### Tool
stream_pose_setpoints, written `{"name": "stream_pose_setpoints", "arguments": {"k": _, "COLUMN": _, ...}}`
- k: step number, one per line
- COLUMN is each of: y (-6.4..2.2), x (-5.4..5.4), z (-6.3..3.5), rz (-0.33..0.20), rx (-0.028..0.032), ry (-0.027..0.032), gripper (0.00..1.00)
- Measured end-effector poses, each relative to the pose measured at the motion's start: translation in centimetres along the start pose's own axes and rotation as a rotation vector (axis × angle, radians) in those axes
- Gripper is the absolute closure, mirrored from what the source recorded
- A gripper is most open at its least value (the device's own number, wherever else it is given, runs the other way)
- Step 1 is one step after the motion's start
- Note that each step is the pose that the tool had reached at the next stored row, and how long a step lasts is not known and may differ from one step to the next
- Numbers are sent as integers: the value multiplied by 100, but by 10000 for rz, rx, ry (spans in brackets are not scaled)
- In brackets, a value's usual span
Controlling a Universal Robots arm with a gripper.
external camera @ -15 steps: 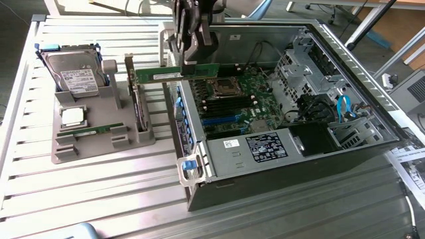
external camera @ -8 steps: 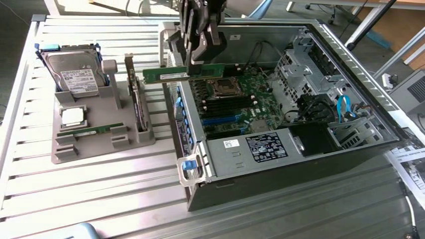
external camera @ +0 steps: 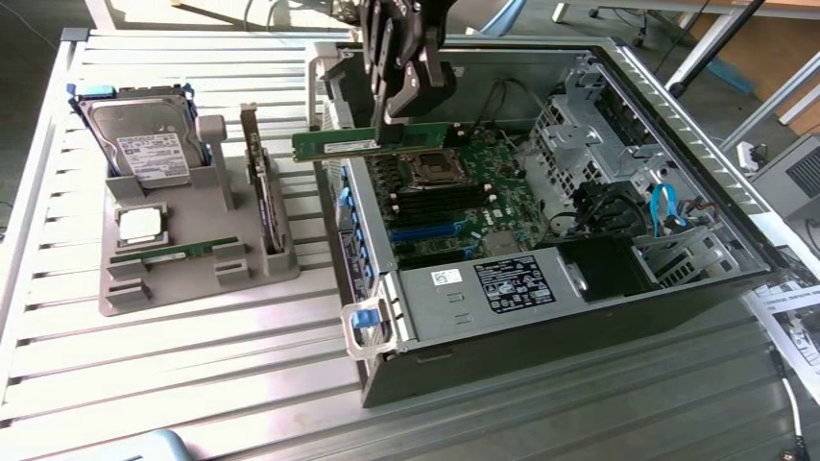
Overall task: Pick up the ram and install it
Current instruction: 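Pick up the ram and move it above insertion slot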
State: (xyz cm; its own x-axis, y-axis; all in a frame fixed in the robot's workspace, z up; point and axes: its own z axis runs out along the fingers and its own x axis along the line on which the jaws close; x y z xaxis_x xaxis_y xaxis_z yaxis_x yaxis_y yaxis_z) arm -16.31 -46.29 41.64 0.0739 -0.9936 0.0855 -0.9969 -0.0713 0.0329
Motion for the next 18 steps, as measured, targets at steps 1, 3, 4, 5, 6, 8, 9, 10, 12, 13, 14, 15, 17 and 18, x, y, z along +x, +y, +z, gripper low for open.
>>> {"name": "stream_pose_setpoints", "arguments": {"k": 1, "y": -12, "x": 1, "z": 0, "rz": 0, "rx": 0, "ry": 5, "gripper": 86}}
{"name": "stream_pose_setpoints", "arguments": {"k": 3, "y": -37, "x": 3, "z": -1, "rz": 0, "rx": -2, "ry": 17, "gripper": 86}}
{"name": "stream_pose_setpoints", "arguments": {"k": 4, "y": -49, "x": 4, "z": -2, "rz": 0, "rx": -2, "ry": 22, "gripper": 86}}
{"name": "stream_pose_setpoints", "arguments": {"k": 5, "y": -78, "x": 6, "z": -2, "rz": 1, "rx": -3, "ry": 34, "gripper": 86}}
{"name": "stream_pose_setpoints", "arguments": {"k": 6, "y": -98, "x": 7, "z": -3, "rz": 1, "rx": -4, "ry": 43, "gripper": 86}}
{"name": "stream_pose_setpoints", "arguments": {"k": 8, "y": -133, "x": 10, "z": -4, "rz": 2, "rx": -5, "ry": 56, "gripper": 86}}
{"name": "stream_pose_setpoints", "arguments": {"k": 9, "y": -144, "x": 11, "z": -4, "rz": 1, "rx": -5, "ry": 61, "gripper": 86}}
{"name": "stream_pose_setpoints", "arguments": {"k": 10, "y": -157, "x": 12, "z": -4, "rz": 1, "rx": -5, "ry": 67, "gripper": 86}}
{"name": "stream_pose_setpoints", "arguments": {"k": 12, "y": -181, "x": 14, "z": -5, "rz": 2, "rx": -6, "ry": 74, "gripper": 86}}
{"name": "stream_pose_setpoints", "arguments": {"k": 13, "y": -194, "x": 14, "z": -5, "rz": 3, "rx": -6, "ry": 80, "gripper": 86}}
{"name": "stream_pose_setpoints", "arguments": {"k": 14, "y": -205, "x": 15, "z": -6, "rz": 2, "rx": -6, "ry": 84, "gripper": 86}}
{"name": "stream_pose_setpoints", "arguments": {"k": 15, "y": -216, "x": 16, "z": -6, "rz": 2, "rx": -6, "ry": 87, "gripper": 86}}
{"name": "stream_pose_setpoints", "arguments": {"k": 17, "y": -237, "x": 18, "z": -6, "rz": 2, "rx": -8, "ry": 95, "gripper": 86}}
{"name": "stream_pose_setpoints", "arguments": {"k": 18, "y": -260, "x": 19, "z": -7, "rz": 3, "rx": -8, "ry": 105, "gripper": 86}}
